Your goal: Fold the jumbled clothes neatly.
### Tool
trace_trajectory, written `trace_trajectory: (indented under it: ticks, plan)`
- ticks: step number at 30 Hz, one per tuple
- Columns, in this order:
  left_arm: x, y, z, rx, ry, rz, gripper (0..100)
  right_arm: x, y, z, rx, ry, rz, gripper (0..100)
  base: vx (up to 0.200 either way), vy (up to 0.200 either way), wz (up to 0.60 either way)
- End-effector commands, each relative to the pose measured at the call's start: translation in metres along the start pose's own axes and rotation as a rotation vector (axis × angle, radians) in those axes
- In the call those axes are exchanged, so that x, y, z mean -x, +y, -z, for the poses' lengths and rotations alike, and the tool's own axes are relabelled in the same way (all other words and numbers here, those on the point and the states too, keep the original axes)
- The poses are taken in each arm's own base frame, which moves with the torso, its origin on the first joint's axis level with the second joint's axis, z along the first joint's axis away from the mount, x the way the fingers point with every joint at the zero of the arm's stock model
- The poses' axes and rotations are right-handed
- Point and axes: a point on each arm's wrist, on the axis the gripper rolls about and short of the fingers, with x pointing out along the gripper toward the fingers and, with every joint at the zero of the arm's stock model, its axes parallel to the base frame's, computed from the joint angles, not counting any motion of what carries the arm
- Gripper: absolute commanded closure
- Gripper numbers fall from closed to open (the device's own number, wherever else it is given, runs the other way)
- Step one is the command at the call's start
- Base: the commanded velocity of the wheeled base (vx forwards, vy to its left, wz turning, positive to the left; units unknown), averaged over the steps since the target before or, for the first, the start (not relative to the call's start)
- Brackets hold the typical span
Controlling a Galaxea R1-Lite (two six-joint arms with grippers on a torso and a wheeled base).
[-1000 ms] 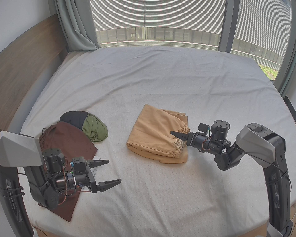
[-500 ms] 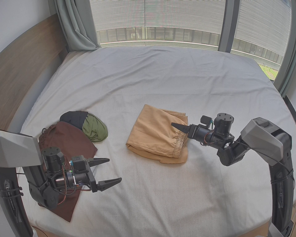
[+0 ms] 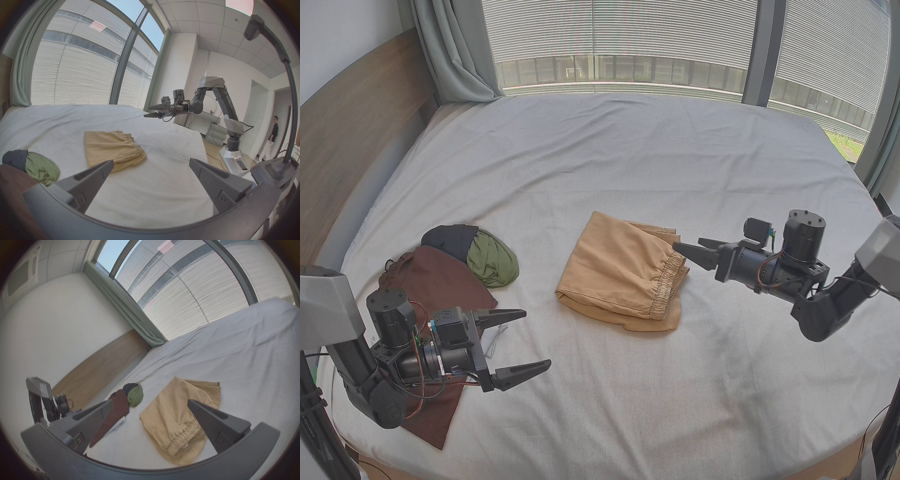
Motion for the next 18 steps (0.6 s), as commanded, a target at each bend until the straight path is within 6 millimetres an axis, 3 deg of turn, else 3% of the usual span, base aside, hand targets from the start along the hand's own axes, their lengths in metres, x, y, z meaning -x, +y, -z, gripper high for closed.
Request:
trace_trajectory:
  ticks: [1, 2, 6, 7, 10, 14, 18]
  plan:
    - [0.008, -0.038, -0.030, -0.060, -0.056, 0.093, 0, 0.063, 0.042, -0.017, 0.203, -0.037, 0.068, 0, 0.000, 0.000, 0.00]
    - [0.008, -0.039, -0.030, -0.060, -0.056, 0.093, 0, 0.064, 0.043, -0.016, 0.208, -0.037, 0.068, 0, 0.000, 0.000, 0.00]
    - [0.020, -0.063, -0.029, -0.032, -0.037, 0.129, 0, 0.107, 0.058, -0.002, 0.270, 0.007, 0.109, 0, 0.000, 0.000, 0.00]
    - [0.020, -0.063, -0.029, -0.032, -0.037, 0.129, 0, 0.107, 0.058, -0.002, 0.270, 0.007, 0.109, 0, 0.000, 0.000, 0.00]
    - [0.035, -0.075, -0.037, -0.049, -0.058, 0.123, 0, 0.140, 0.053, 0.001, 0.347, 0.000, 0.208, 0, 0.000, 0.000, 0.00]
    - [0.049, -0.084, -0.046, -0.062, -0.088, 0.078, 0, 0.166, 0.048, 0.003, 0.420, -0.023, 0.291, 0, 0.000, 0.000, 0.00]
    - [0.061, -0.092, -0.054, -0.063, -0.117, -0.004, 0, 0.186, 0.058, 0.007, 0.438, -0.059, 0.314, 0, 0.000, 0.000, 0.00]
